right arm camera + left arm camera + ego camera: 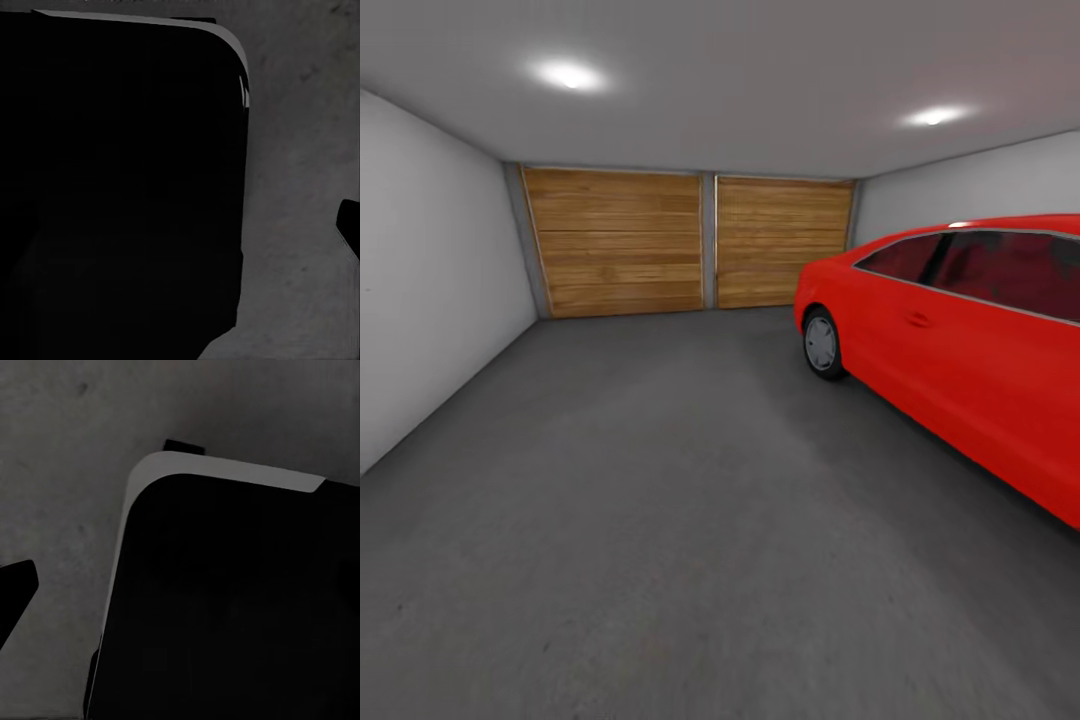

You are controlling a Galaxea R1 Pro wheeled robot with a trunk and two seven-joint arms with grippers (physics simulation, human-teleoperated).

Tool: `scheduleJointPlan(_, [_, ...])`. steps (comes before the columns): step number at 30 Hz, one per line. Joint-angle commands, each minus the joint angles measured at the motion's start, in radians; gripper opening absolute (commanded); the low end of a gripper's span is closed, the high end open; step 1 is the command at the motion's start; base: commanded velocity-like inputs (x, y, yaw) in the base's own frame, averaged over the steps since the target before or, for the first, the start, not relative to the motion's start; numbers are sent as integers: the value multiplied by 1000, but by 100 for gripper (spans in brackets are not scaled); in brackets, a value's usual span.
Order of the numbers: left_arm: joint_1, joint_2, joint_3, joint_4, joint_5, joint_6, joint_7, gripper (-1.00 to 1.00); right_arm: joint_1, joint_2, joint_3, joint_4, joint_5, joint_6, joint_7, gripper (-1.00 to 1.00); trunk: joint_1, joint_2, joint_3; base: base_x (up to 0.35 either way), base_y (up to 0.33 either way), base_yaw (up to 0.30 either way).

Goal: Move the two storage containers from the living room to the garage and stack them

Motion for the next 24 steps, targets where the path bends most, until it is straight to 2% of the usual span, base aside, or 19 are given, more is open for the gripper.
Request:
scheduleJointPlan(1, [0, 0, 0, -1, 4, -2, 1, 100, 0, 0, 0, 2, 0, -6, 0, 100, 0, 0, -1, 0, 0, 300])
scheduleJointPlan(17, [0, 1, 0, -1, 5, -2, 1, 100, 0, 0, 0, 2, 0, -6, 0, 100, 0, 0, -1, 3, 0, 300])
scheduleJointPlan(24, [0, 0, 0, 1, 5, -2, 1, 100, 0, -1, 0, 2, 1, -6, 0, 100, 0, 0, -1, 125, 0, 300])
